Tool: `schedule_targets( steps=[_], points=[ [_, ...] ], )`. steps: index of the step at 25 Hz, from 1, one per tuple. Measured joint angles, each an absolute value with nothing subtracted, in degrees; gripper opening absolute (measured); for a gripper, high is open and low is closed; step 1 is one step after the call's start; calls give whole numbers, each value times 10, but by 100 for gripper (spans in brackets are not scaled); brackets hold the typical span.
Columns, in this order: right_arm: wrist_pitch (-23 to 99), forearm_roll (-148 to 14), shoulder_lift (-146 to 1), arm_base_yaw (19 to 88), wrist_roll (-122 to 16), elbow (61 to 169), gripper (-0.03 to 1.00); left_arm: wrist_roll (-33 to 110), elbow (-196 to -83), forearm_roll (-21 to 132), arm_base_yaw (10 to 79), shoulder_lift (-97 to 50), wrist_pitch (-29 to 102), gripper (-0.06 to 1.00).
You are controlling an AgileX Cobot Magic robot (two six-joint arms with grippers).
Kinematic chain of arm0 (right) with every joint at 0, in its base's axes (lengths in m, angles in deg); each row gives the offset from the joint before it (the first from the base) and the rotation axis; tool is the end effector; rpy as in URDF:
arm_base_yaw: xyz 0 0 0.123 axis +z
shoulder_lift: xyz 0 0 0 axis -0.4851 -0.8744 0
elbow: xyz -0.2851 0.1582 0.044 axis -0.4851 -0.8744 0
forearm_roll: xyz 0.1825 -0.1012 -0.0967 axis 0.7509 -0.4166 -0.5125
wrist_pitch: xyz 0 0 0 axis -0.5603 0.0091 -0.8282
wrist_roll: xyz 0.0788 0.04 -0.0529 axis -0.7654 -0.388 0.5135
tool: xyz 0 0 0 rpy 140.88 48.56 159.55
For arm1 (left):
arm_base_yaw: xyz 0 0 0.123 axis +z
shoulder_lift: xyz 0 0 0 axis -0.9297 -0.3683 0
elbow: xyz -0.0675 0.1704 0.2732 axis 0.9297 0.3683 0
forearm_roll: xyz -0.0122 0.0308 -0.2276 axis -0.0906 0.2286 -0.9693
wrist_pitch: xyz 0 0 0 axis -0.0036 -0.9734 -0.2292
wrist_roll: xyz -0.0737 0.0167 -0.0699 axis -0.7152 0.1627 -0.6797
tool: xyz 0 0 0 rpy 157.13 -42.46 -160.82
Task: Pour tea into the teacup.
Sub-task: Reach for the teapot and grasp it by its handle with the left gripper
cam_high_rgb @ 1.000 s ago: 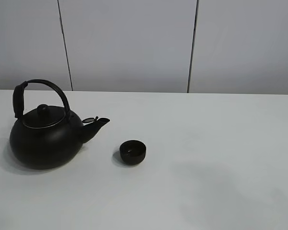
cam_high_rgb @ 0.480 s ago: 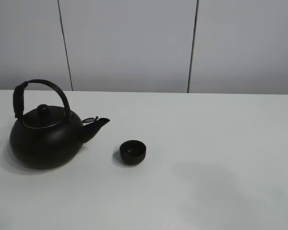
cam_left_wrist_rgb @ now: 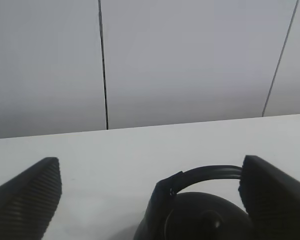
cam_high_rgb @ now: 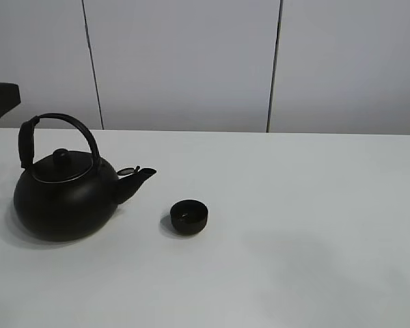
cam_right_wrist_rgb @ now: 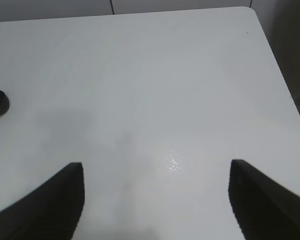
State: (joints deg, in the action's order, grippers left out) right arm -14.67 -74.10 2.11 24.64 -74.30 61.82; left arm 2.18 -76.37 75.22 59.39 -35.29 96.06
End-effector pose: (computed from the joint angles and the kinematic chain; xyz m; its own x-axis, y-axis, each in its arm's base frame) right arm -0.0586 0.0055 0.2499 -0.4852 0.0118 -0.8743 0.0560 0.9983 -0.0177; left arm 0.2300 -0.0461 0.2447 -0.1283 0.0383 -0.9910 0.2486 0.9686 0.0052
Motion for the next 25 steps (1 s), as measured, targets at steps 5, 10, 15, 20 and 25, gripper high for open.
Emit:
schedule_targets(
  steps=[5, 10, 15, 20, 25],
  points=[
    [-147, -740, 21, 246, -743, 618, 54, 22, -764, 760, 594, -418, 1010, 70],
    [-147, -740, 21, 246, -743, 618, 54, 22, -764, 779, 594, -476, 1047, 70],
    [-147, -740, 21, 246, -743, 618, 54, 24, -771, 782, 594, -530, 1054, 70],
    [-147, -740, 21, 246, -743, 618, 54, 25, -785, 781, 594, -565, 1055, 70],
    [-147, -740, 21, 246, -743, 618, 54, 25, -804, 777, 594, -581, 1056, 70]
  ],
)
